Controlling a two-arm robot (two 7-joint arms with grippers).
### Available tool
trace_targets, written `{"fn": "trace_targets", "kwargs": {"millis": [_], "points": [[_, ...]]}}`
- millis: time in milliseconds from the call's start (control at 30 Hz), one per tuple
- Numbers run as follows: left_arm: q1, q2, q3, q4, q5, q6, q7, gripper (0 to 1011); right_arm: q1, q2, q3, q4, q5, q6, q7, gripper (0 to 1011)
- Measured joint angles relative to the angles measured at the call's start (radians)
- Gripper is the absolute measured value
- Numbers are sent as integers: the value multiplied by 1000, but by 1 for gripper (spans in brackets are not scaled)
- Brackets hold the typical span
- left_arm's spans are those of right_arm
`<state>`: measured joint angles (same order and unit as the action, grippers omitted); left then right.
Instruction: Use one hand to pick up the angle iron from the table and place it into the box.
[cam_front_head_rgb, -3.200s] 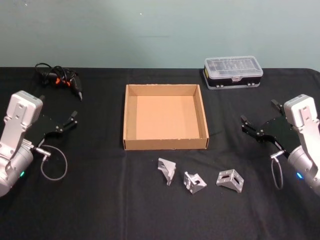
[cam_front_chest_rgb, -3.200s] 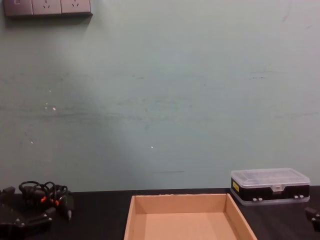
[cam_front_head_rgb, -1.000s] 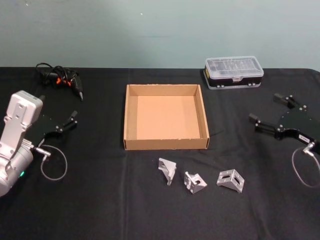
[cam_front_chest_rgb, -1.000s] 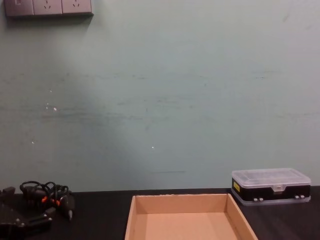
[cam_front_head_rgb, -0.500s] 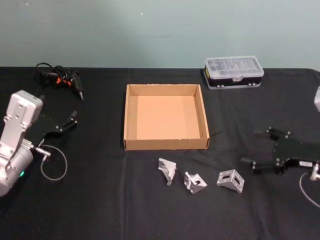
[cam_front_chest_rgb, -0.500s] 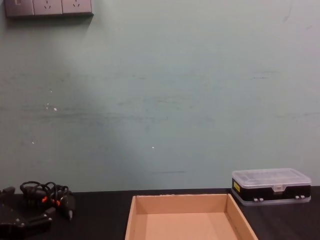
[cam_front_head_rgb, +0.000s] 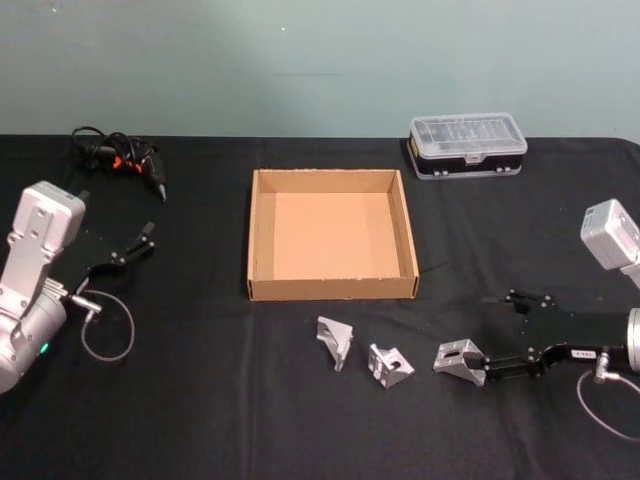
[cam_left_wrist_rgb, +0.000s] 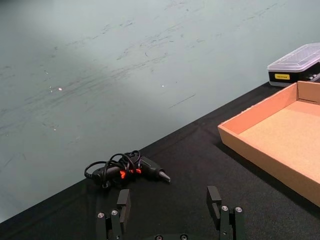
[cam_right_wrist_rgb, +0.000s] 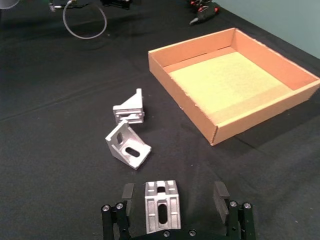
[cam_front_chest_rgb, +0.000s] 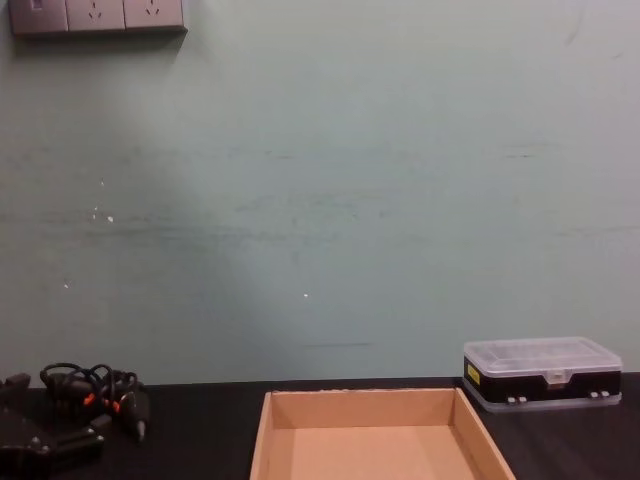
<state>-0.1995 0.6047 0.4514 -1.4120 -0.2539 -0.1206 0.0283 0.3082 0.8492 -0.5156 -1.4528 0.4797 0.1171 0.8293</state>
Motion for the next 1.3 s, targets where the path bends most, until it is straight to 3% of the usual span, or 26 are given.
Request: {"fn": "trace_targets", "kwargs": {"millis": [367, 600, 1300], "points": [[0, 0, 0, 0, 0, 0, 0, 1000, 39, -2, -45, 28, -21, 3, 44, 1000], [0, 0, 0, 0, 0, 0, 0, 1000, 57, -22, -76, 53, -30, -3, 62, 1000], [0, 0, 0, 0, 0, 0, 0, 1000, 87, -43, -106, 81, -36, -10, 66, 1000]]}}
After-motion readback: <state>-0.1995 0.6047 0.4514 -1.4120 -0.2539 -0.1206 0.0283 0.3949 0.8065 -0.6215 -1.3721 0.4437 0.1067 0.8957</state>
